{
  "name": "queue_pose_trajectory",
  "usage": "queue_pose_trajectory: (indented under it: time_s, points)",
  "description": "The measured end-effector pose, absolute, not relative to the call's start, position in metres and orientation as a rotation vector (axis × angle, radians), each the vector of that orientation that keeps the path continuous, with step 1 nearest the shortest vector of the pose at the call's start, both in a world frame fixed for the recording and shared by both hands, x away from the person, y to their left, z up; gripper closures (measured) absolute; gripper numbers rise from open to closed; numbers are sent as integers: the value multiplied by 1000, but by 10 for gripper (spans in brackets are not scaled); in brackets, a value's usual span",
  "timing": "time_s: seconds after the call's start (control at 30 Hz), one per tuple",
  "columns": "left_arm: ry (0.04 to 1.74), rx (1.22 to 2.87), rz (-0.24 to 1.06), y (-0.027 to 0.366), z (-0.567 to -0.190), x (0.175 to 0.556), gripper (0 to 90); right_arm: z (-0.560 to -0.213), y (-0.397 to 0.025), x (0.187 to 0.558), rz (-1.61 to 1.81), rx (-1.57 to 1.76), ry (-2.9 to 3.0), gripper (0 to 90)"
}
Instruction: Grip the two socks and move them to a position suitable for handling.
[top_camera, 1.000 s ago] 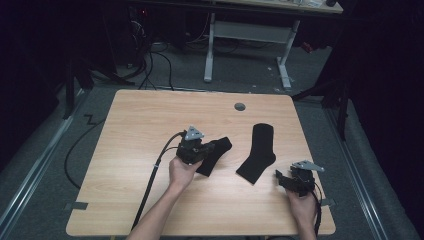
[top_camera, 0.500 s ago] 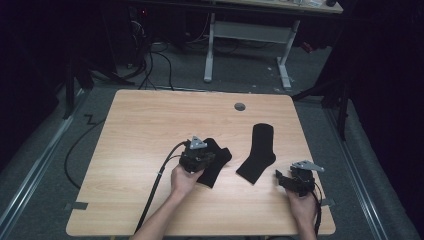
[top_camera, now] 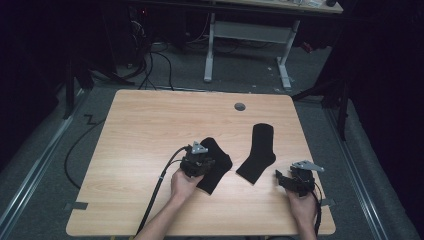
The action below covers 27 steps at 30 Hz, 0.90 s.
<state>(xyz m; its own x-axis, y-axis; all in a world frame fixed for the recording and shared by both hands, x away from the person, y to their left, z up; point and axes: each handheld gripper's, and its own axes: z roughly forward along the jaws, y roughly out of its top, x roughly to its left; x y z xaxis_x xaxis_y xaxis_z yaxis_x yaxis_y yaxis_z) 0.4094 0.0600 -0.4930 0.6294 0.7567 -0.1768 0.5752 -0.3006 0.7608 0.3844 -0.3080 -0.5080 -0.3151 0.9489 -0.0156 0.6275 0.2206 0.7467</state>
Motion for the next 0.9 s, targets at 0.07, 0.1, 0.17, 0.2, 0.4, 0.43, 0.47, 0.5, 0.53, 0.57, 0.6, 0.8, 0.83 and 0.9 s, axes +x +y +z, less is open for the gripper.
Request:
queue_pose_trajectory:
  time_s: [0.07, 0.1, 0.17, 0.2, 0.4, 0.43, 0.47, 0.5, 0.53, 0.57, 0.6, 0.8, 0.83, 0.9]
  points:
    - [1048, 2002, 267, 61, -494, 409, 736, -508, -308, 384, 895, 1451, 2025, 359]
    - [1046, 2002, 266, 61, -494, 408, 727, -508, -308, 384, 895, 1451, 2025, 359]
    - [1042, 2003, 265, 61, -494, 408, 705, -508, -308, 385, 894, 1451, 2026, 359]
    - [1037, 2006, 268, 62, -494, 407, 692, -508, -308, 385, 896, 1450, 2026, 358]
    - [1030, 1985, 295, 68, -485, 404, 601, -508, -307, 385, 908, 1435, 2030, 483]
    - [1030, 1980, 303, 70, -484, 404, 586, -507, -306, 385, 911, 1425, 2035, 516]
    - [1033, 1973, 308, 71, -482, 404, 572, -507, -305, 384, 911, 1421, 2043, 542]
    - [1032, 1969, 315, 73, -481, 404, 565, -506, -304, 384, 907, 1420, 2054, 558]
    - [1037, 1959, 323, 76, -480, 404, 559, -504, -302, 383, 909, 1415, 2065, 567]
    - [1041, 1955, 326, 77, -479, 405, 551, -502, -301, 381, 935, 1406, 2070, 579]
    - [1046, 1949, 328, 79, -479, 405, 546, -501, -299, 380, 949, 1397, 2071, 583]
    - [1079, 1931, 352, 87, -478, 409, 514, -485, -283, 372, 1046, 1283, 2088, 601]
    - [1085, 1934, 359, 87, -478, 410, 510, -483, -278, 370, 1059, 1265, 2099, 603]
    - [1092, 1950, 369, 87, -479, 412, 505, -479, -268, 369, 1077, 1224, 2129, 604]
